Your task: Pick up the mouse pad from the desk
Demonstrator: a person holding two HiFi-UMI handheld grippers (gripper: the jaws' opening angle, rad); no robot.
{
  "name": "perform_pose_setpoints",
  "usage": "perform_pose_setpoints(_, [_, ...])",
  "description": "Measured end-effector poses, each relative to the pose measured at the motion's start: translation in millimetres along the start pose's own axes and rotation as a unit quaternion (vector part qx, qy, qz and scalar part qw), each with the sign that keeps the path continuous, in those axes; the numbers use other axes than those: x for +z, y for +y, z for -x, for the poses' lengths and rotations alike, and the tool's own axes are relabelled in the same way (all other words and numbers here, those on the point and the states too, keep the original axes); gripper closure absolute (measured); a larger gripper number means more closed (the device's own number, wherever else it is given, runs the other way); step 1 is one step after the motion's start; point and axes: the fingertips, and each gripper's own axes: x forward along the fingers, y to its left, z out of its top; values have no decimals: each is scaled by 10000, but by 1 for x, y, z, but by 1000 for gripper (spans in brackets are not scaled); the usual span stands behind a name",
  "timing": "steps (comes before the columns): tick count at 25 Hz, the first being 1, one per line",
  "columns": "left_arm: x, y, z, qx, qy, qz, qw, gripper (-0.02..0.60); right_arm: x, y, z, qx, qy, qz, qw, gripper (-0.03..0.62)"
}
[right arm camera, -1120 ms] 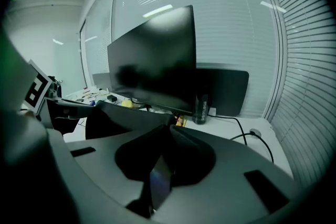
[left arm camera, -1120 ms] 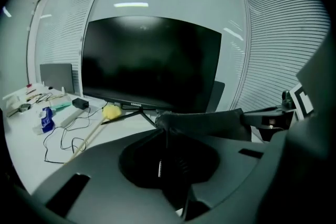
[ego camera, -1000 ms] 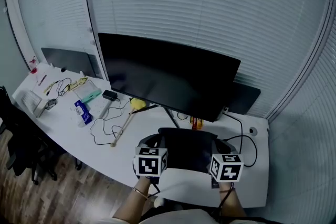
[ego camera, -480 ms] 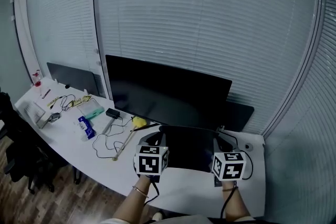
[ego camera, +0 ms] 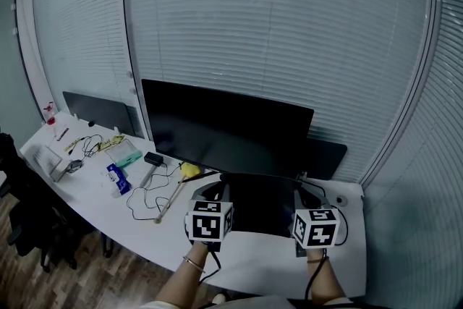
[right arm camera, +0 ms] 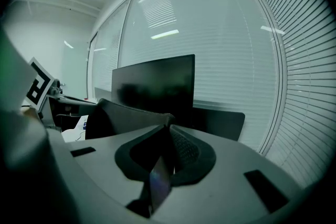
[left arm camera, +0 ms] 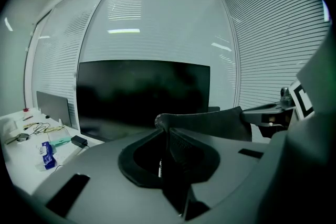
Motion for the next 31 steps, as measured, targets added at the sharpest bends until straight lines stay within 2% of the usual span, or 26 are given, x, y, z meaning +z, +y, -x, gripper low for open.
perform_pose_setpoints(31, [-11,-13,-12,-162,118,-67,9998,535,-15,-10,3,-126,73,-42,9999,542])
